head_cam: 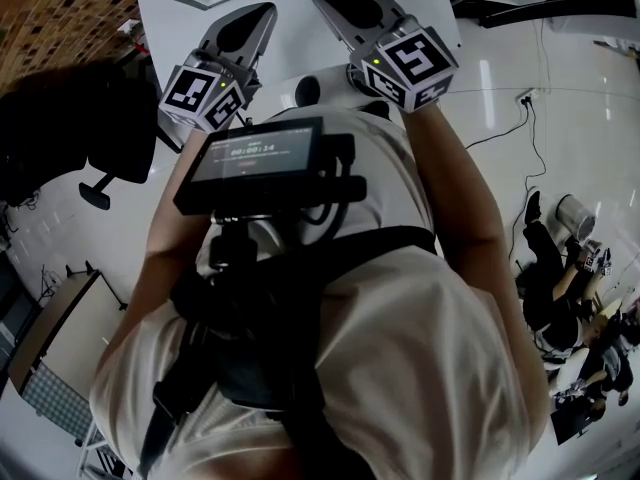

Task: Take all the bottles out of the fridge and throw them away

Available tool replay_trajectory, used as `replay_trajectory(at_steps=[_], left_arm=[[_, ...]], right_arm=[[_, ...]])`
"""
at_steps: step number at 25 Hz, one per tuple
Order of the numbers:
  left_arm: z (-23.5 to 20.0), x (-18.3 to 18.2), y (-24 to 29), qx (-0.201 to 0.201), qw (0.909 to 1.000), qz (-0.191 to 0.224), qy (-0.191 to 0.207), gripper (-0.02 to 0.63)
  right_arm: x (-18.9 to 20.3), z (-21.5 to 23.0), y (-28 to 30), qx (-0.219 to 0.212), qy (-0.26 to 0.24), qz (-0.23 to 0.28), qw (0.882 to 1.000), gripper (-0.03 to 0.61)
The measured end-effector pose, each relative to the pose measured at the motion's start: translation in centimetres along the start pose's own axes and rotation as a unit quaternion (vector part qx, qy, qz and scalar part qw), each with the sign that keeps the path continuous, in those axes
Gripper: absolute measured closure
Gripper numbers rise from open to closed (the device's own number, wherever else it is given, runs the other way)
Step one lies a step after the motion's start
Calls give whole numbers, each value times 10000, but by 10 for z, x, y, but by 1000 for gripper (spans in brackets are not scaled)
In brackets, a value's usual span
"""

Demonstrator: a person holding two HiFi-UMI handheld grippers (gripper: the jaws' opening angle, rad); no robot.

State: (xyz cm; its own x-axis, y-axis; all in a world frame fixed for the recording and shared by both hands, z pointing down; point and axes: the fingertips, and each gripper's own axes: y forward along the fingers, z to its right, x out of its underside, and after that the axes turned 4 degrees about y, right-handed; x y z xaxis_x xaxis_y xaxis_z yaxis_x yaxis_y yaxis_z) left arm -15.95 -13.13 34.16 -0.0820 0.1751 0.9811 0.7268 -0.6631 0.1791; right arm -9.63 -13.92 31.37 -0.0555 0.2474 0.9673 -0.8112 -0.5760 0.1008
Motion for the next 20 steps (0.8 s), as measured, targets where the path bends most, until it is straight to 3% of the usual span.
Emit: replay_trajectory(at_steps=[5,10,17,20], left_arm=[[-7,17,17,-22,9991,-384,160,611],[-13,47,27,94,9897,-1111,897,611],[-33,92,36,320,9473,-2225,2283,586],[-60,113,40,157,9211,-2737,2764,505]], right_arm=[[10,14,-4,172,109,-67,9998,575],[23,14,-9,375,242,-140,9989,575],[37,17,-11,584,434,-156,9972,575],[39,22,-13,648,454,-156,9967,575]])
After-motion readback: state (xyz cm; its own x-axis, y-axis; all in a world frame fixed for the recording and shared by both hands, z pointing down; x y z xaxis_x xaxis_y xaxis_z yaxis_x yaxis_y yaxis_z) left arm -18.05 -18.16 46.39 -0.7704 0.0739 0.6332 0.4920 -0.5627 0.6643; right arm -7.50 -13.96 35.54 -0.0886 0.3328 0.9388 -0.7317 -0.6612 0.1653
